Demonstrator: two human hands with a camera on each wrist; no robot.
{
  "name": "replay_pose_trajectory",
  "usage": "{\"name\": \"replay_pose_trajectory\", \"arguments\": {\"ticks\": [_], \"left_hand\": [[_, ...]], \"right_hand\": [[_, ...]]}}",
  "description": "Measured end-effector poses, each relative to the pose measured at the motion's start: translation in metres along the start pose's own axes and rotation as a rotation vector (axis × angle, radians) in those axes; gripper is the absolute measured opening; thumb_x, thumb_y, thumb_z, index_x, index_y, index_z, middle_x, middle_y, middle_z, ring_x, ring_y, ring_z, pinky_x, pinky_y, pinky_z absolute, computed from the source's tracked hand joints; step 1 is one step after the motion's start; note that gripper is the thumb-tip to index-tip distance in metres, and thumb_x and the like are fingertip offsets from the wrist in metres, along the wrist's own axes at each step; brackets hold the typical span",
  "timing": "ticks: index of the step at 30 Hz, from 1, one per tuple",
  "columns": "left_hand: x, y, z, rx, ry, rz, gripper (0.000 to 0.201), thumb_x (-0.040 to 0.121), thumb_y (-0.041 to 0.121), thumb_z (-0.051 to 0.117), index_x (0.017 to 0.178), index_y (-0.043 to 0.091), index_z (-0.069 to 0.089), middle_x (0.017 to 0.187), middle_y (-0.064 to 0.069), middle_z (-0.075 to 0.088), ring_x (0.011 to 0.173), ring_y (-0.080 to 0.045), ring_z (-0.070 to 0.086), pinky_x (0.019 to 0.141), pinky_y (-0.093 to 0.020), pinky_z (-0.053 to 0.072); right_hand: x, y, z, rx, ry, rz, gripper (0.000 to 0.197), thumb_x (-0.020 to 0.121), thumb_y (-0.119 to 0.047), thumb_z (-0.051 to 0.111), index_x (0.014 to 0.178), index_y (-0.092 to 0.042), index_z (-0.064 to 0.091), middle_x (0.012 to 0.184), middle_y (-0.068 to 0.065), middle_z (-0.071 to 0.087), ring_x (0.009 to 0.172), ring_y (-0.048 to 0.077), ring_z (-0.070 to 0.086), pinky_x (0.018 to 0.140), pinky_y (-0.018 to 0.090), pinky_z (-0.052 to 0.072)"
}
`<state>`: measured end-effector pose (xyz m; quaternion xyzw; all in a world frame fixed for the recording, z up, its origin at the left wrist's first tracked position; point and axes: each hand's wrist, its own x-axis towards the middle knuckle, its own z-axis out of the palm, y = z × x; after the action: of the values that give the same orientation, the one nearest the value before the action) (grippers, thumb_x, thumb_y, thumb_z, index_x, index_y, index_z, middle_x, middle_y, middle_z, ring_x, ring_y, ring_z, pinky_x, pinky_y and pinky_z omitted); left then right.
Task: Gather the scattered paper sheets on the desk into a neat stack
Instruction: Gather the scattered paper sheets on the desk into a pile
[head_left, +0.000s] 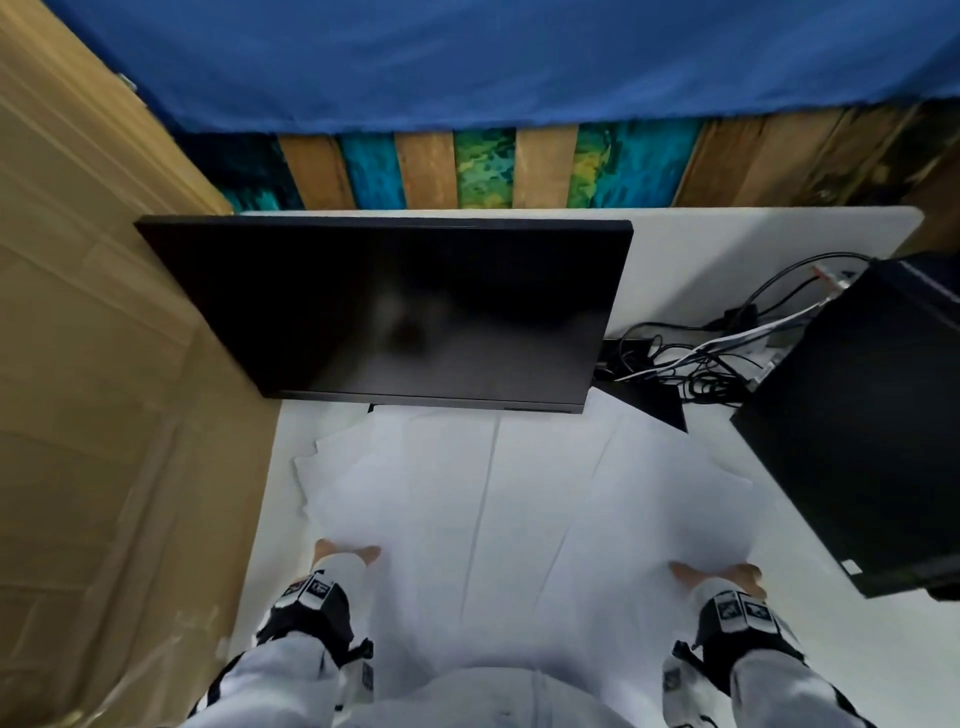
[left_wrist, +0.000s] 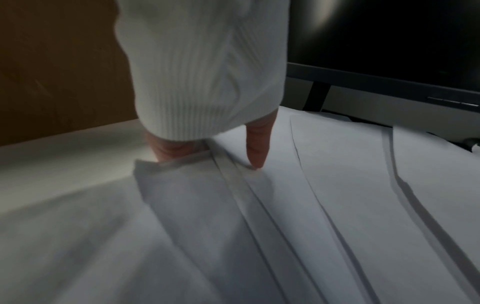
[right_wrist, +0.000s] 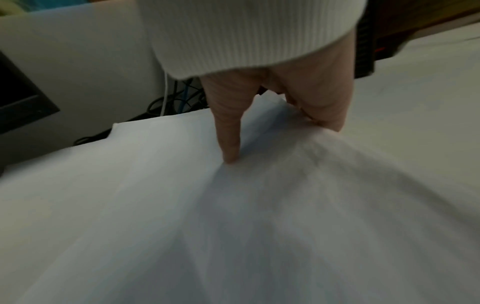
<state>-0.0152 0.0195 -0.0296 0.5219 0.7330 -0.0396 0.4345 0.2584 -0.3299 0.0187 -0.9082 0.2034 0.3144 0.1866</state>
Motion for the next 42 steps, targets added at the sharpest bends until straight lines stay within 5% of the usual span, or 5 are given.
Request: {"name": "replay_pose_trajectory", "arguments": {"ticks": [11,22,29,32,42], "left_hand": [[-0.032,0.007,0.015,0.156,-0.143,0.123,0.035,0.076,0.004,0.069,0.096,0.006,0.040,0.080,-0.006,0.045,0.101,-0.020,0.047,0.083,-0.032,0.037],[-0.048,0.008,0.030,0.376,-0.167,0.242,0.027,0.082,0.003,0.058,0.109,0.000,0.051,0.128,-0.024,0.055,0.120,-0.035,0.054,0.095,-0.034,0.043],[-0.040,0.003,0.015,0.304,-0.137,0.201,0.042,0.083,0.001,0.058,0.056,0.012,0.027,0.078,-0.012,0.052,0.115,-0.037,0.057,0.082,-0.034,0.044],[-0.043,0.003,0.004,0.294,-0.121,0.180,0.048,0.085,0.000,0.057,0.053,0.019,0.026,0.122,-0.028,0.058,0.121,-0.038,0.054,0.095,-0.038,0.046],[-0.063,0.018,0.022,-0.051,-0.191,0.045,0.056,0.074,0.015,0.075,0.121,-0.007,0.054,0.115,-0.023,0.063,0.107,-0.032,0.060,0.089,-0.034,0.044]], "right_hand": [[-0.031,-0.037,0.032,0.223,-0.091,-0.013,0.092,0.063,-0.023,0.081,0.136,-0.002,0.029,0.138,0.022,0.044,0.124,0.038,0.047,0.104,0.046,0.040],[-0.028,-0.041,0.030,0.352,-0.170,-0.082,0.077,0.064,-0.014,0.082,0.127,0.004,0.043,0.130,0.022,0.055,0.118,0.038,0.054,0.099,0.041,0.043],[-0.013,-0.029,0.022,0.362,-0.128,-0.084,0.050,0.078,-0.008,0.068,0.121,0.012,0.052,0.115,0.028,0.060,0.111,0.040,0.057,0.085,0.037,0.042],[-0.005,-0.025,0.016,0.382,-0.068,-0.096,0.040,0.083,-0.005,0.056,0.119,0.012,0.054,0.116,0.031,0.061,0.108,0.044,0.058,0.076,0.033,0.037],[-0.035,-0.049,0.055,0.278,-0.181,-0.282,0.065,0.070,-0.007,0.074,0.128,0.001,0.048,0.129,0.021,0.057,0.117,0.036,0.055,0.100,0.040,0.043]]}}
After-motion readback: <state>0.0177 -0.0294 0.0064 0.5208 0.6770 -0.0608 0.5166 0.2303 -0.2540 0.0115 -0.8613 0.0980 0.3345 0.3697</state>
